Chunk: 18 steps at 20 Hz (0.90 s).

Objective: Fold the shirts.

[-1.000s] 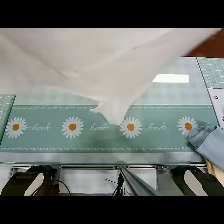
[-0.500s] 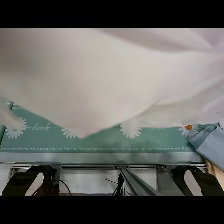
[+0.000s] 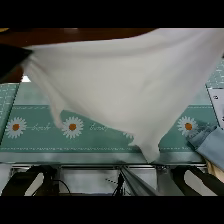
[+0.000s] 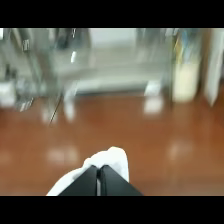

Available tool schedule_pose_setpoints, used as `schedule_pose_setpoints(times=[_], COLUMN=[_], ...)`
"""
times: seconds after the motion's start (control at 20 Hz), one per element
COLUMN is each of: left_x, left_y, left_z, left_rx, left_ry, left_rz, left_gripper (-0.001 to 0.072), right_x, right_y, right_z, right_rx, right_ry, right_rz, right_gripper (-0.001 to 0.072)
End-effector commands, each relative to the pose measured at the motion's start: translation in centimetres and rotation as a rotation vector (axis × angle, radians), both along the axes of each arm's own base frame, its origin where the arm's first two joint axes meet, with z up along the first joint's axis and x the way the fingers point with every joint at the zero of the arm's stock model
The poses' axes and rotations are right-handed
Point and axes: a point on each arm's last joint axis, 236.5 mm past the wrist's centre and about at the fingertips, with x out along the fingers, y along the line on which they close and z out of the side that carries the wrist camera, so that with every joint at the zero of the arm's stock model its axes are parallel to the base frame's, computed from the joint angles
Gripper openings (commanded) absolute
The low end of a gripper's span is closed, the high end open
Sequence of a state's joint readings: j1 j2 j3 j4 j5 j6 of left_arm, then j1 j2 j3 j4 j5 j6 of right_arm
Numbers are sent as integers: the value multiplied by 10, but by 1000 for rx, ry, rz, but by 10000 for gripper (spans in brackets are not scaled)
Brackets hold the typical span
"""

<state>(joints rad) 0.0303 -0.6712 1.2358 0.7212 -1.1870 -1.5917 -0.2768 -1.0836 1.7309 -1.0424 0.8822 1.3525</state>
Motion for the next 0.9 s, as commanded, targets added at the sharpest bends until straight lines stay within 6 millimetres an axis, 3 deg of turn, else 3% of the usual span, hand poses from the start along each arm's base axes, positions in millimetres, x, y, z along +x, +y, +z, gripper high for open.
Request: schedule_pose_setpoints(times=[0.0,0.05,0.2,0.35,0.5,0.6,0.75,0.85], left_x=[45,54,74,92,106,108,108,108], left_y=[10,12,15,18,22,22,22,22], left_z=[-92,-120,-189,-235,-267,-280,-285,-285], left_rx=[20,26,34,57,69,70,85,85], left_ry=[148,207,373,468,520,553,550,550], left_rz=[46,50,58,51,66,64,50,50], left_gripper=[21,21,21,21,21,21,21,21], right_x=[79,93,121,139,143,141,135,122], right_y=[-8,-8,18,55,61,59,50,37], right_z=[-116,-147,-234,-294,-341,-353,-348,-331], right_rx=[107,155,213,194,92,81,96,98], right_ry=[255,330,518,621,707,741,756,762], right_rz=[57,68,133,187,170,156,147,140], right_gripper=[20,20,21,21,21,22,48,342])
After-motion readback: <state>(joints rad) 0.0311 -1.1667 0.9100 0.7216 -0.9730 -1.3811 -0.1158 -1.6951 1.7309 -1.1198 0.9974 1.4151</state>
